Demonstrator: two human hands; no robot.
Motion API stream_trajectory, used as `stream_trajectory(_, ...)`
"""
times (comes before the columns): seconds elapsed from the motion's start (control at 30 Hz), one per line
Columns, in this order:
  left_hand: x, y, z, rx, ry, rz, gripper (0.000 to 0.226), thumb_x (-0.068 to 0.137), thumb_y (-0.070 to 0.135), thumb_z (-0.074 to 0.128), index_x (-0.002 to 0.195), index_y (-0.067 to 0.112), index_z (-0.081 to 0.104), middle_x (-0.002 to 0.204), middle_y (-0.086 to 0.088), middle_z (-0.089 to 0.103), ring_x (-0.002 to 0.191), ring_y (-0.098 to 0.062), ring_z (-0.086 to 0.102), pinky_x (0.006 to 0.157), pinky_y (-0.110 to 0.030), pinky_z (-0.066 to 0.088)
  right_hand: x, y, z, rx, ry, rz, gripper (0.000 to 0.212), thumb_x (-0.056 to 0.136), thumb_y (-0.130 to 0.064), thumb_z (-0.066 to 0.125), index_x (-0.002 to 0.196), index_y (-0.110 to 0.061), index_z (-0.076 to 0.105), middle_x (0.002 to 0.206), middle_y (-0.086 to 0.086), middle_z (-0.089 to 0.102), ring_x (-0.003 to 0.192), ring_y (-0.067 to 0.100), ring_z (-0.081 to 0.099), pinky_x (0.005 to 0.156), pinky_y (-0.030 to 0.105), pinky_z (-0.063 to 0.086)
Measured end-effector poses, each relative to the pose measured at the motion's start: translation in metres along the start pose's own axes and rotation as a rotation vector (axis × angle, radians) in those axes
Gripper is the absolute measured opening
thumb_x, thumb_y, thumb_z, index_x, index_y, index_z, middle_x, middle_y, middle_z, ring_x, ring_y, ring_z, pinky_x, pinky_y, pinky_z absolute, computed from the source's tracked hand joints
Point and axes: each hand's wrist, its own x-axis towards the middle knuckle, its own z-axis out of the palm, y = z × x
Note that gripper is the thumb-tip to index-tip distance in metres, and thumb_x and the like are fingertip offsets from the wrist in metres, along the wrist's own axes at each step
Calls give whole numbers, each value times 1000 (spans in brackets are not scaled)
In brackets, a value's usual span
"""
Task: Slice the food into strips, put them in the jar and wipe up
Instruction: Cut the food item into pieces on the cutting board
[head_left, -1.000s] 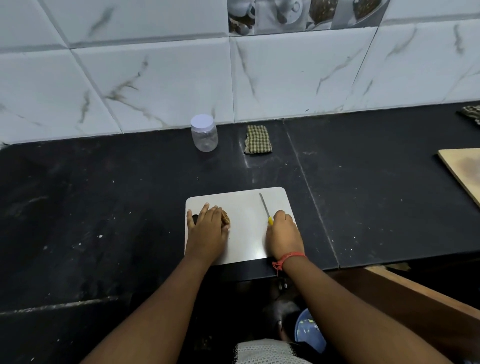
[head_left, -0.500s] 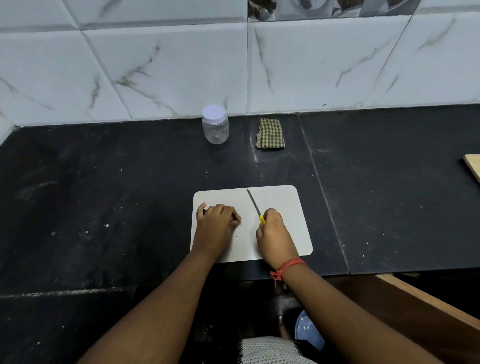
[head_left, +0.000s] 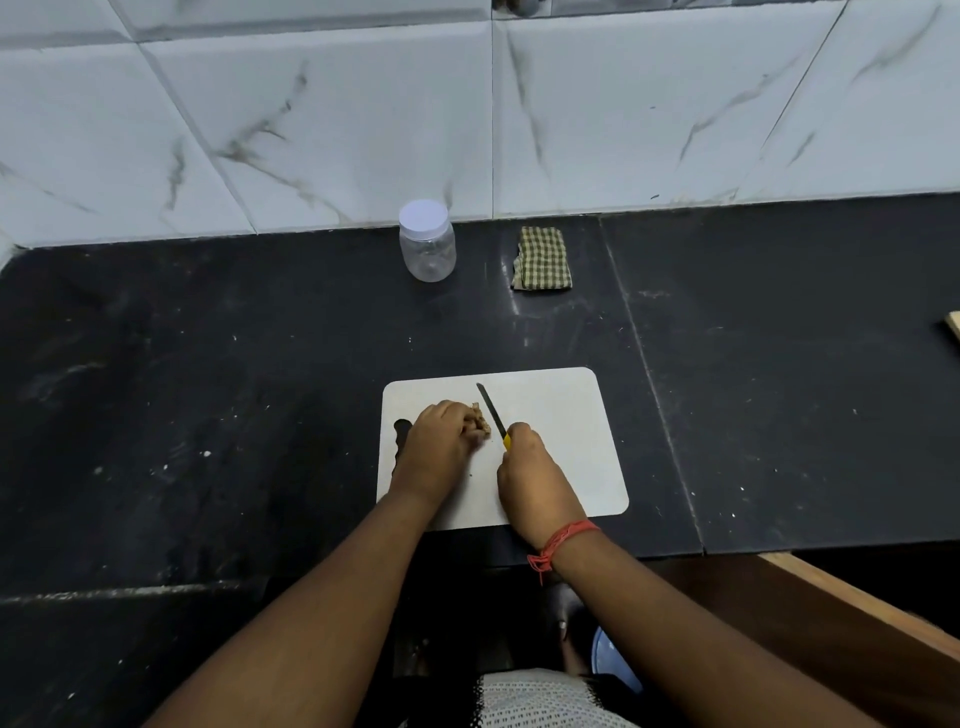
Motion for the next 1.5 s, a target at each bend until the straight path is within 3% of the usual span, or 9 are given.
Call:
stream_trajectory(0.13,0,0,-2,-22,-11,1,7,87,15,71,93,12,70,97,-2,68,96,-19,57,84,-33,46,3,-5,2,-77,-60,-25,27,87,5,28,100,-17,34,94,13,55,77,36,56,60,36,35)
stream_trajectory(0.43,0,0,-3,-39,-5,12,4,89,11,68,89,14,70,92,1,64,92,-16,56,80,-33,47,4,-10,14,-236,-52,-56,35,91,2,29,124,-8,38,112,14,55,91,39,62,62,36,34)
stream_trajectory(0.6,0,-2,-2,-63,-10,20,3,88,11,70,90,14,70,93,2,64,93,-16,55,82,-29,45,6,-11,11,-204,-128,-8,30,89,4,29,117,-5,38,107,18,60,93,39,61,64,34,33)
stream_trajectory(0.77,-1,-6,-1,-34,-30,45,7,88,6,68,94,10,70,97,-1,65,96,-16,53,84,-24,41,9,-13,6,-129,-193,75,26,86,6,28,106,-9,35,102,20,62,77,32,48,64,35,35)
stream_trajectory(0.9,2,-7,-1,0,-35,75,7,87,7,70,93,8,70,97,-3,65,96,-20,54,82,-25,40,13,-14,9,-87,-209,115,21,87,5,29,102,-10,34,106,20,62,93,37,59,68,35,36)
stream_trajectory(1.1,4,-6,0,49,-37,119,3,87,8,68,89,7,68,93,-5,64,91,-23,54,80,-36,44,21,-19,9,-40,-243,154,24,91,1,32,113,-4,39,113,20,61,103,37,59,71,33,36)
stream_trajectory(1.3,3,-5,0,44,-34,97,4,85,5,69,85,8,67,89,-5,62,88,-22,53,77,-31,41,28,-21,7,-28,-274,162,23,93,-2,34,115,-3,41,115,21,61,104,38,59,72,33,36)
stream_trajectory(1.5,-2,-1,3,-3,-2,-4,23,84,3,69,72,19,56,81,7,50,83,-18,50,70,-28,34,18,-14,4,-109,-291,130,27,90,2,31,116,-3,39,112,20,61,100,36,59,69,34,35)
